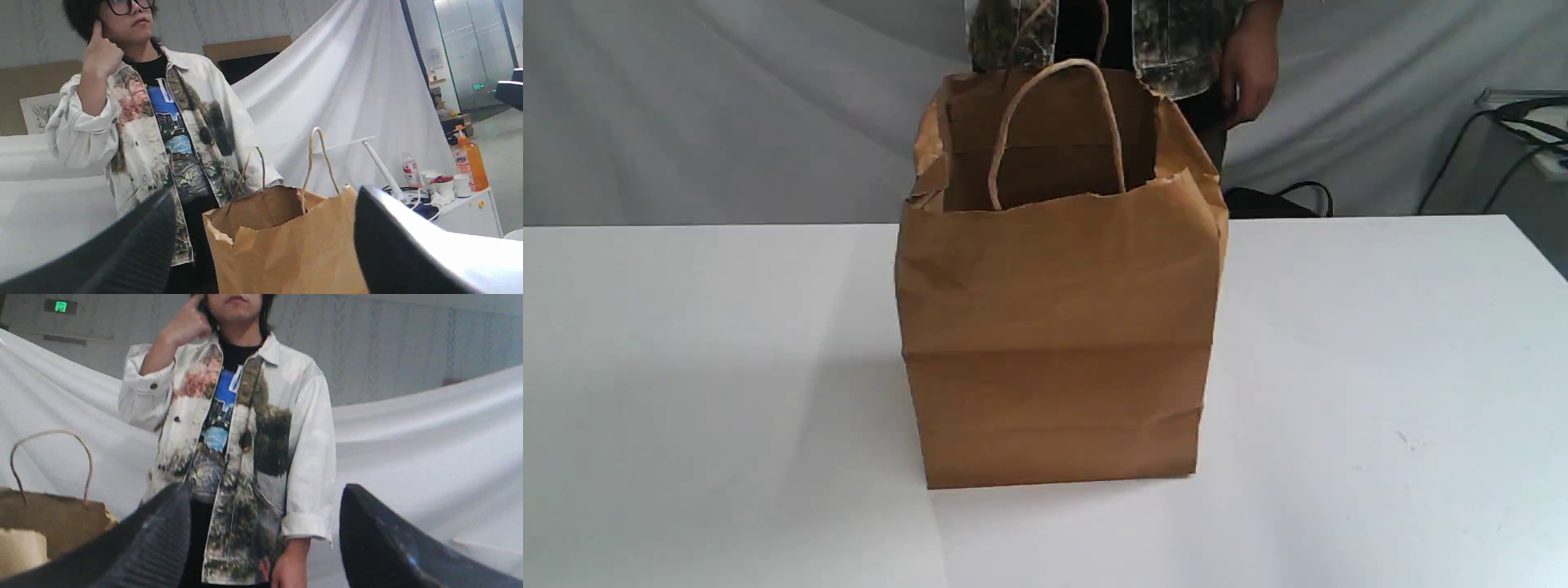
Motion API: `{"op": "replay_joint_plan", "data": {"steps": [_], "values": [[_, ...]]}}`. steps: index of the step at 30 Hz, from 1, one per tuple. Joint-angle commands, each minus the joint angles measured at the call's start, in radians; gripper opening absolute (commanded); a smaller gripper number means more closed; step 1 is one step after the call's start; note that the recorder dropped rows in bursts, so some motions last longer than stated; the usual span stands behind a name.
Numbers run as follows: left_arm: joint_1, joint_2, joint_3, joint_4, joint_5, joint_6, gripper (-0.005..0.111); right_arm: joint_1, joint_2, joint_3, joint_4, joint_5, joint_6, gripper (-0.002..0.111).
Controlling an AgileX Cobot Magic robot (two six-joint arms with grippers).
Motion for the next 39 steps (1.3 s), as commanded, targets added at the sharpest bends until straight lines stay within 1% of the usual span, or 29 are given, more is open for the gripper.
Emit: {"op": "replay_joint_plan", "data": {"steps": [1, 7, 12, 21, 29, 34, 39], "values": [[-0.003, -0.003, 0.029, -0.014, 0.005, -0.030, 0.064, -0.001, -0.009, 0.032, 0.078, -0.015, -0.007, 0.054], [-0.003, -0.003, 0.070, -0.014, 0.010, -0.032, 0.064, -0.001, -0.009, 0.032, 0.089, -0.015, 0.064, 0.054], [-0.003, -0.003, 0.070, -0.009, 0.071, -0.051, 0.064, -0.001, -0.009, 0.032, 0.073, 0.048, 0.077, 0.051], [-0.003, -0.003, 0.070, -0.009, 0.066, -0.051, 0.064, -0.001, -0.009, 0.032, 0.070, 0.116, 0.081, 0.047], [-0.003, -0.003, 0.070, -0.009, 0.066, -0.051, 0.064, -0.001, -0.009, 0.032, 0.070, 0.130, 0.118, 0.047], [-0.003, -0.003, 0.070, -0.009, 0.066, -0.051, 0.064, -0.001, -0.009, 0.032, 0.069, 0.220, 0.255, 0.047], [-0.003, -0.003, 0.070, -0.009, 0.066, -0.051, 0.064, -0.001, -0.009, 0.032, 0.088, 0.392, 0.359, 0.047]]}}
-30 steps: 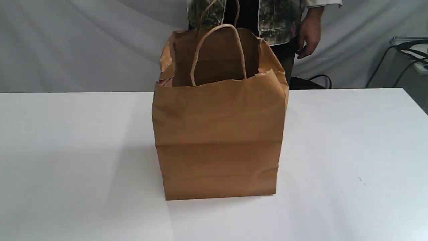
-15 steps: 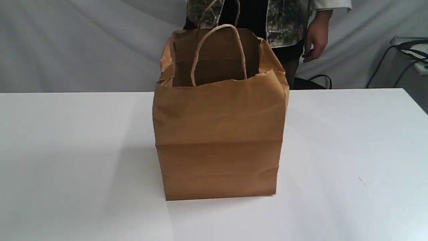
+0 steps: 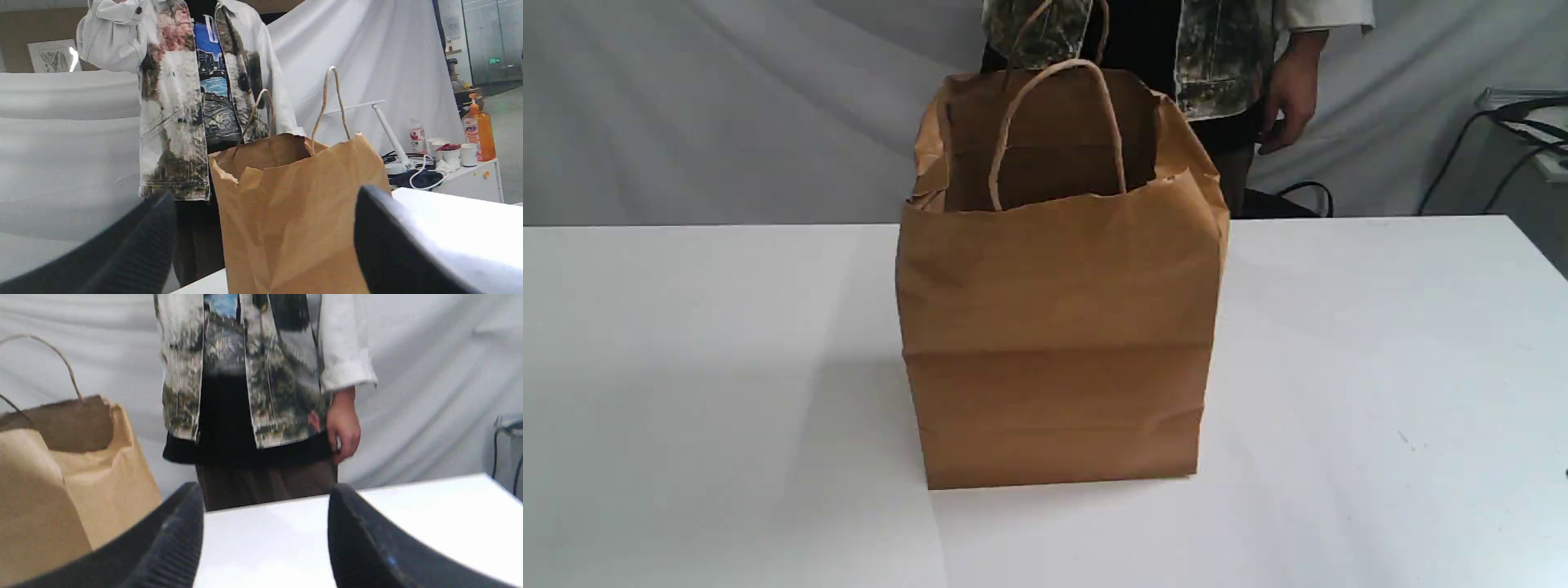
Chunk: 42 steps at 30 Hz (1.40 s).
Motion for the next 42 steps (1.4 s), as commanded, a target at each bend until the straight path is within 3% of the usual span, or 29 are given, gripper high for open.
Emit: {"op": "replay_joint_plan", "data": {"steps": [1, 20, 32, 42], "values": [[-0.003, -0.003, 0.004, -0.009, 0.012, -0.010, 0.064, -0.001, -0.006, 0.004, 0.004, 0.123, 0.051, 0.047], [-0.003, -0.003, 0.004, -0.009, 0.006, -0.010, 0.064, 0.012, 0.017, 0.004, 0.025, 0.150, 0.019, 0.047], [-0.003, -0.003, 0.004, -0.009, 0.003, -0.010, 0.064, 0.010, -0.454, 0.004, 0.183, 0.600, -0.329, 0.047], [-0.003, -0.003, 0.004, -0.009, 0.003, -0.008, 0.064, -0.061, -0.748, 0.004, 0.175, 0.901, -0.428, 0.047]]}}
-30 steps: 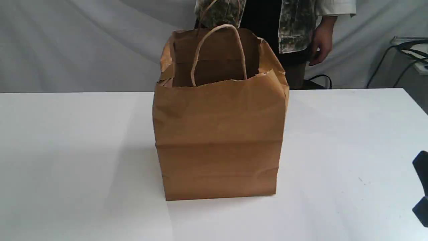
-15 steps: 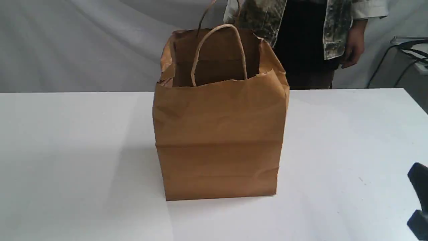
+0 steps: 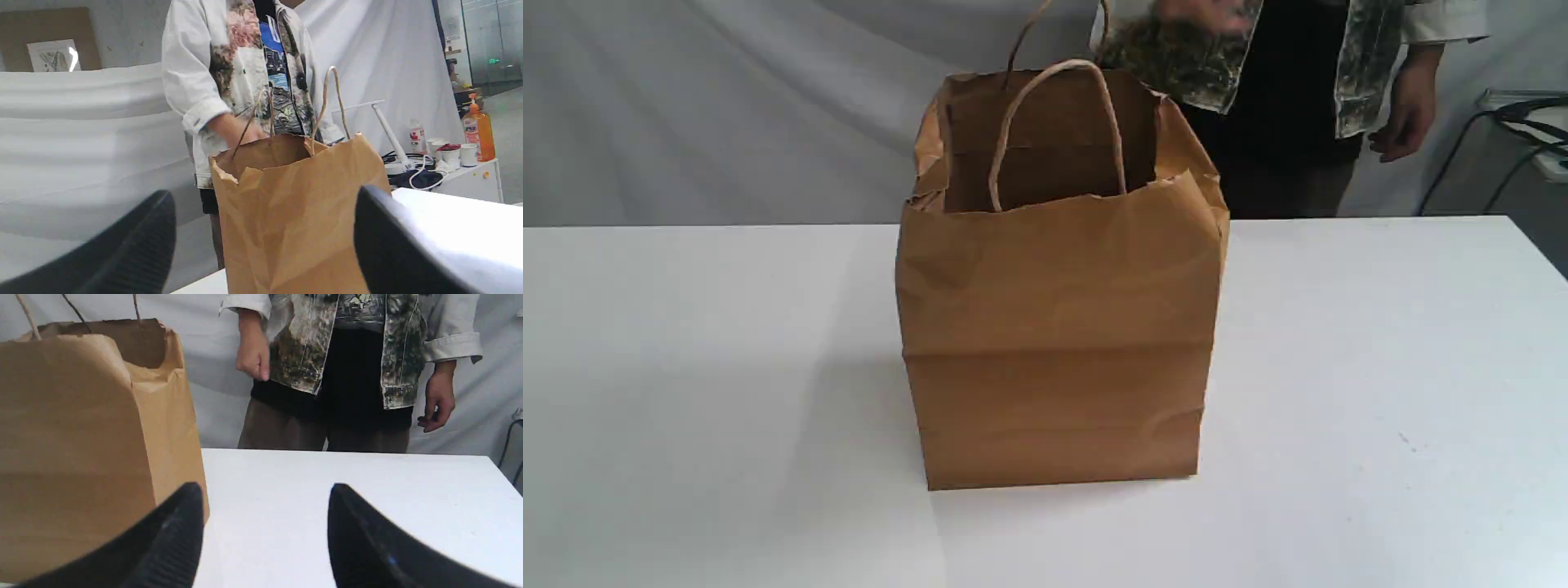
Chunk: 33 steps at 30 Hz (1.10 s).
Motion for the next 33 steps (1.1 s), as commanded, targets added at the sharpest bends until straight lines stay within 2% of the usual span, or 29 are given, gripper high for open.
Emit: {"op": "replay_joint_plan", "data": {"steps": [1, 7, 13, 18, 27, 33], "values": [[-0.003, -0.003, 0.004, -0.009, 0.003, -0.008, 0.064, -0.039, -0.058, 0.004, -0.008, 0.102, -0.038, 0.047], [-0.003, -0.003, 0.004, -0.009, 0.003, -0.008, 0.064, -0.049, -0.194, 0.004, -0.063, 0.216, -0.040, 0.047], [-0.003, -0.003, 0.004, -0.009, -0.003, -0.010, 0.064, -0.047, -0.204, 0.004, -0.101, 0.305, -0.040, 0.047], [-0.003, -0.003, 0.004, -0.009, -0.003, -0.010, 0.064, -0.047, -0.204, 0.004, -0.118, 0.306, 0.088, 0.047], [-0.003, -0.003, 0.004, -0.009, -0.003, -0.008, 0.064, -0.047, -0.204, 0.004, -0.466, 0.394, 0.454, 0.047], [-0.003, -0.003, 0.004, -0.009, -0.003, -0.008, 0.064, -0.047, -0.204, 0.004, -0.596, 0.376, 0.496, 0.047]]}}
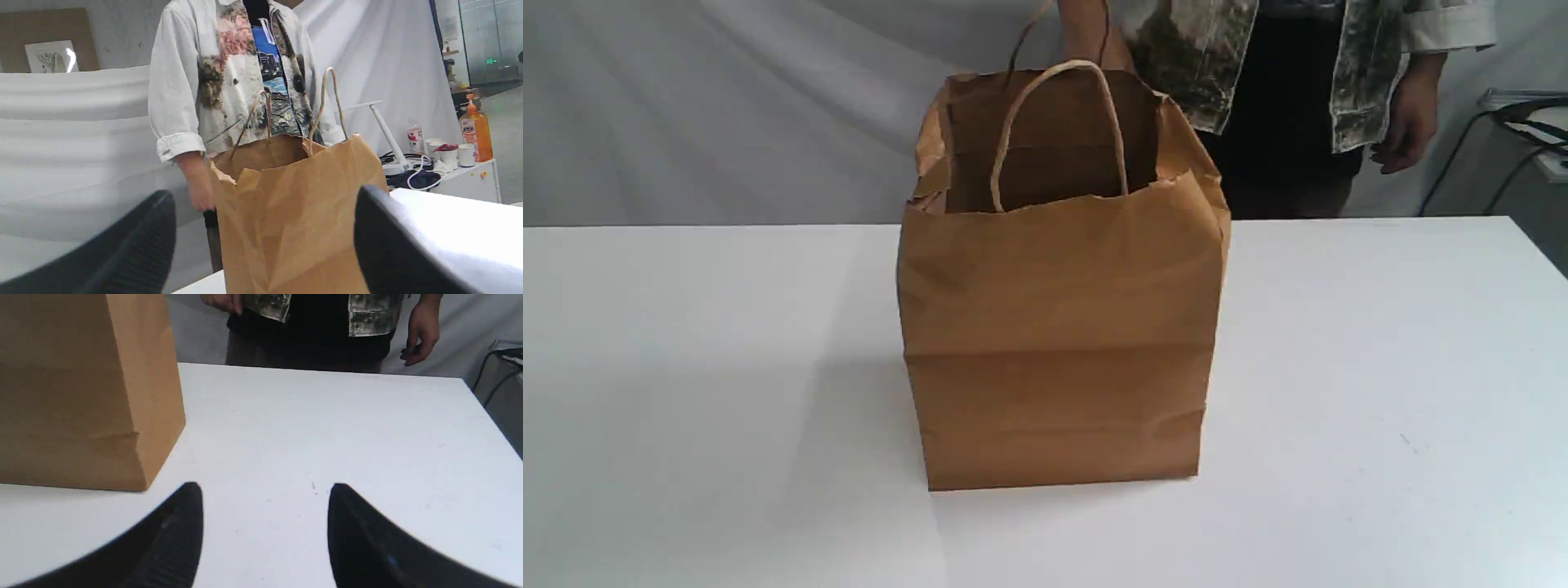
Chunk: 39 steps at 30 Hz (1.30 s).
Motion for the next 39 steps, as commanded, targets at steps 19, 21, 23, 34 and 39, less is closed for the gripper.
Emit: {"op": "replay_joint_plan", "data": {"steps": [19, 21, 23, 34, 39], "values": [[-0.003, -0.003, 0.004, -0.009, 0.003, -0.008, 0.064, -0.005, -0.006, 0.004, -0.061, -0.022, 0.060, 0.047], [-0.003, -0.003, 0.004, -0.009, 0.003, -0.008, 0.064, -0.005, -0.006, 0.004, -0.061, -0.022, 0.060, 0.047], [-0.003, -0.003, 0.004, -0.009, 0.003, -0.008, 0.064, -0.005, -0.006, 0.004, -0.061, -0.022, 0.060, 0.047], [-0.003, -0.003, 0.004, -0.009, 0.003, -0.008, 0.064, -0.005, -0.006, 0.004, -0.061, -0.022, 0.058, 0.047], [-0.003, -0.003, 0.004, -0.009, 0.003, -0.008, 0.064, -0.005, -0.006, 0.004, -0.061, -0.022, 0.058, 0.047]]}}
